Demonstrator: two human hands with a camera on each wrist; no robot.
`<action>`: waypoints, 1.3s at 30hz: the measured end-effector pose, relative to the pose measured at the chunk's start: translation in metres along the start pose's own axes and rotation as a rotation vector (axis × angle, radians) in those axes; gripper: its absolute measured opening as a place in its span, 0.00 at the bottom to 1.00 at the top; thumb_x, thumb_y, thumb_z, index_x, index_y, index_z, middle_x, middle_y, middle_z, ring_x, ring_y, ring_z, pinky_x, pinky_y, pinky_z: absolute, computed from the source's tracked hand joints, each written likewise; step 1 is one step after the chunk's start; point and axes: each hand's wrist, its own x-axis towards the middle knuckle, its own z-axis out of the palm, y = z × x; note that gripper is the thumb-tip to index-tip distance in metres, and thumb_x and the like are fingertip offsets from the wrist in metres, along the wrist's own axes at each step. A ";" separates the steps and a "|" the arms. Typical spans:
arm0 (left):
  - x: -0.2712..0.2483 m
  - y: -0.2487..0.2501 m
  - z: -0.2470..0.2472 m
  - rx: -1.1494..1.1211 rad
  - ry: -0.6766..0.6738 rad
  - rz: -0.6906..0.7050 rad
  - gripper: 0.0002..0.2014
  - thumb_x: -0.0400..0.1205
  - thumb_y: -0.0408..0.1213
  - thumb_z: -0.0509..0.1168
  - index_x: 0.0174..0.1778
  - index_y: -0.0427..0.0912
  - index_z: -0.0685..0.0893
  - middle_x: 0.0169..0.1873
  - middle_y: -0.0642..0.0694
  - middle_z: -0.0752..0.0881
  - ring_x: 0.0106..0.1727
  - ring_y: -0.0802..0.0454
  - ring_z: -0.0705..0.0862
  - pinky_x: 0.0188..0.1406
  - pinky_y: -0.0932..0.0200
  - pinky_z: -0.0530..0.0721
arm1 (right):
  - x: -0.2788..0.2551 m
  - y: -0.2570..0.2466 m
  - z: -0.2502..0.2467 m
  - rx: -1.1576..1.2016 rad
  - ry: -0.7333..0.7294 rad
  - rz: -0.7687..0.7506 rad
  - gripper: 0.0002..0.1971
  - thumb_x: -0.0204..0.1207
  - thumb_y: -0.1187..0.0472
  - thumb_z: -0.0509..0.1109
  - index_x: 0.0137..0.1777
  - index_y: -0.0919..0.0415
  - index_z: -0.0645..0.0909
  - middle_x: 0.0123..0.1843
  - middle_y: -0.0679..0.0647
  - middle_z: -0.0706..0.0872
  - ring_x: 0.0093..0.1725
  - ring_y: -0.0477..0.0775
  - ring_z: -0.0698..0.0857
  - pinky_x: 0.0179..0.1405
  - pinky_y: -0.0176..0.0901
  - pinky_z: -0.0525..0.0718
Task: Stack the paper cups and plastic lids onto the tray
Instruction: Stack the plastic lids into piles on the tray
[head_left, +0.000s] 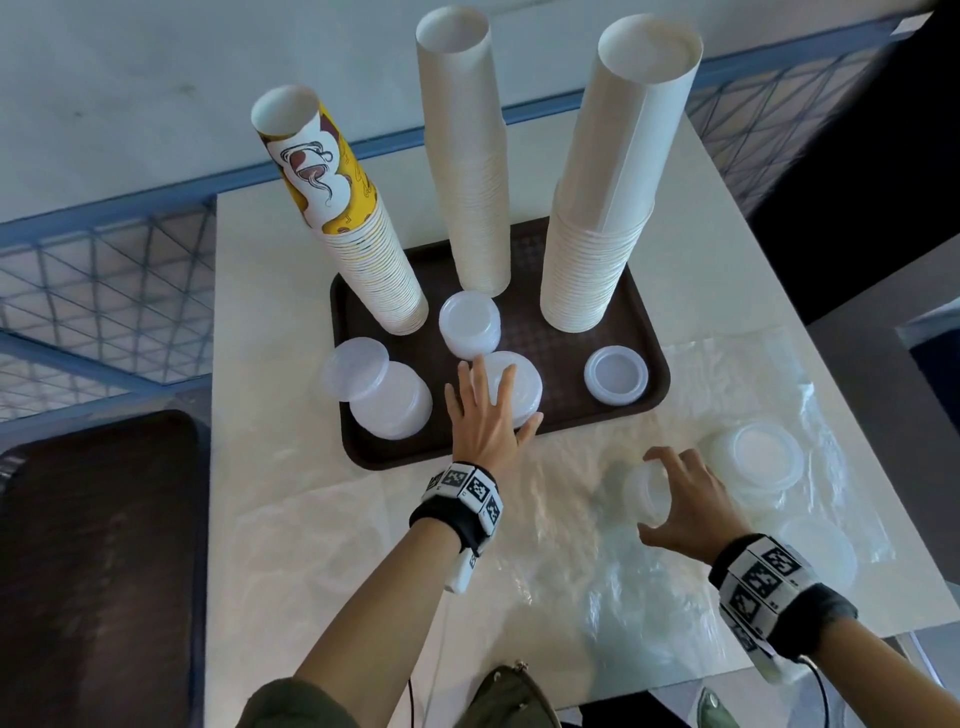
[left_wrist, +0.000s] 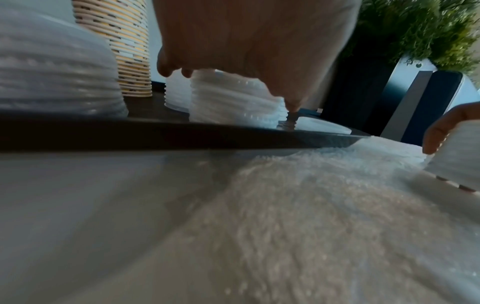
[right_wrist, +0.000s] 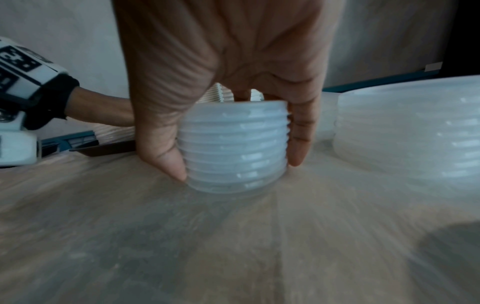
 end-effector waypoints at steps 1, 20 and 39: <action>-0.001 0.002 -0.004 -0.016 0.012 -0.008 0.32 0.75 0.61 0.55 0.70 0.44 0.66 0.72 0.27 0.71 0.70 0.26 0.73 0.62 0.26 0.73 | 0.000 0.000 0.000 -0.001 0.001 0.002 0.40 0.53 0.53 0.80 0.67 0.53 0.68 0.55 0.53 0.71 0.56 0.60 0.79 0.49 0.47 0.80; 0.012 -0.145 -0.096 -0.340 -0.061 -0.525 0.48 0.57 0.64 0.77 0.67 0.43 0.69 0.68 0.42 0.70 0.72 0.42 0.67 0.68 0.49 0.69 | 0.003 -0.001 0.005 -0.037 0.039 0.032 0.40 0.50 0.56 0.83 0.65 0.54 0.71 0.50 0.55 0.72 0.54 0.65 0.78 0.49 0.48 0.75; 0.018 -0.134 -0.083 -0.306 -0.106 -0.472 0.29 0.66 0.52 0.75 0.55 0.43 0.72 0.61 0.44 0.71 0.64 0.44 0.72 0.60 0.46 0.78 | 0.004 -0.008 0.007 -0.061 0.053 0.075 0.40 0.50 0.57 0.83 0.65 0.55 0.72 0.54 0.60 0.76 0.53 0.67 0.80 0.49 0.50 0.76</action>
